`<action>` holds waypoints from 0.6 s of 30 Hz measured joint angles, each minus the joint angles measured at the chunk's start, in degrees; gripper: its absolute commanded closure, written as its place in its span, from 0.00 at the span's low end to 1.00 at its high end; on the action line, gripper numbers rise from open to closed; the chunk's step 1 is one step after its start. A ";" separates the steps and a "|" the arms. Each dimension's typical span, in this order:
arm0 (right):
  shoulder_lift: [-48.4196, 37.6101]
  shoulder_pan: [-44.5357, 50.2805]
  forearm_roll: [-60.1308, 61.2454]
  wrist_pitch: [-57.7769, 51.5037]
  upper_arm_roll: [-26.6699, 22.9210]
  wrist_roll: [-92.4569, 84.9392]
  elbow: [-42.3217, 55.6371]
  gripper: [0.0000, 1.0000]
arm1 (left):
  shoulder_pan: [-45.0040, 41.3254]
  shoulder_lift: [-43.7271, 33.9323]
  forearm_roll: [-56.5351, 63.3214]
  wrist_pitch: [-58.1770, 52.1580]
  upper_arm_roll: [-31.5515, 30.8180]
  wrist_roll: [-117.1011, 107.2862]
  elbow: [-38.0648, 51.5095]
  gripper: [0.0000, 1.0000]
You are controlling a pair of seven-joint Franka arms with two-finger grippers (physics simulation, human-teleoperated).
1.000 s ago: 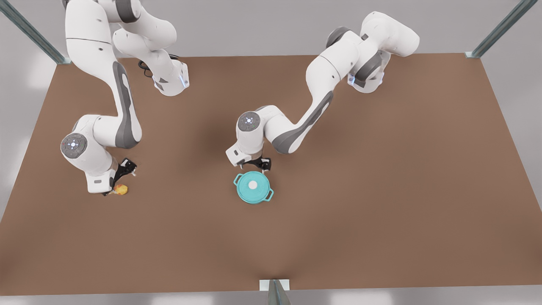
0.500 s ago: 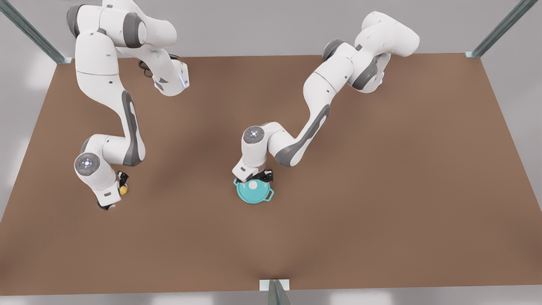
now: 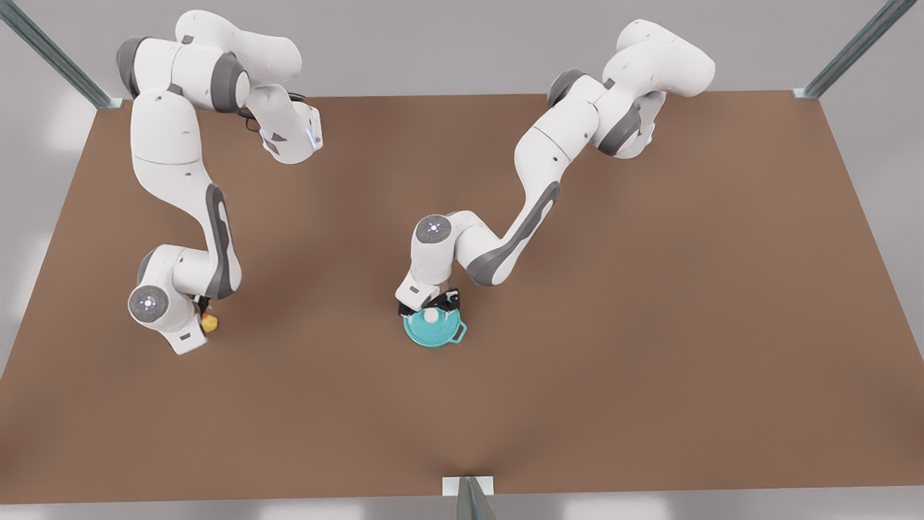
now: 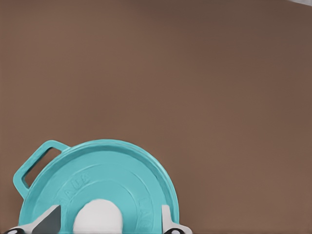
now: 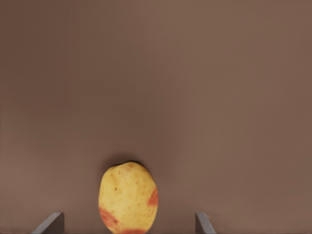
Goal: Open the pot lid and put the potato into the pot
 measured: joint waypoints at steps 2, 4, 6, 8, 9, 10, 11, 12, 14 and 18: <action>0.66 -0.58 0.30 0.27 0.07 -0.58 -0.33 0.00 | 0.00 0.00 -0.02 -0.20 -0.12 -0.53 0.00 0.02; 1.20 -0.87 0.51 0.63 0.52 -1.09 -0.47 0.00 | 0.00 0.00 -0.04 -0.34 -0.22 -1.01 -0.02 0.02; 1.46 -0.90 1.15 0.87 1.41 -1.55 -0.53 0.00 | -0.10 0.00 -0.02 -0.53 -0.28 -1.43 -0.13 0.07; 1.54 -0.88 1.68 1.04 1.87 -1.97 -0.49 0.00 | -0.18 0.00 0.00 -1.13 -0.29 -1.75 -0.17 0.28; 1.52 -0.85 1.99 1.10 1.98 -2.16 -0.46 0.00 | -0.22 0.00 0.02 -1.46 -0.32 -1.90 -0.17 0.36; 1.50 -0.83 2.32 1.15 2.27 -2.34 -0.45 0.00 | -0.23 -0.02 0.02 -1.74 -0.35 -2.04 -0.17 0.48; 1.49 -0.80 2.57 1.19 2.53 -2.51 -0.43 0.00 | -0.23 -0.05 0.03 -2.01 -0.36 -2.17 -0.17 0.57; 1.49 -0.74 2.76 1.23 2.67 -2.67 -0.37 0.00 | -0.21 -0.10 0.01 -2.49 -0.41 -2.24 -0.17 0.61; 1.56 -0.68 3.02 1.30 2.78 -2.96 -0.24 0.00 | -0.20 -0.23 0.07 -3.54 -0.46 -2.39 -0.17 0.65; 2.00 -0.79 3.25 1.38 2.82 -3.45 0.06 0.05 | -0.03 -0.57 -0.01 -5.12 -0.37 -2.51 -0.12 0.66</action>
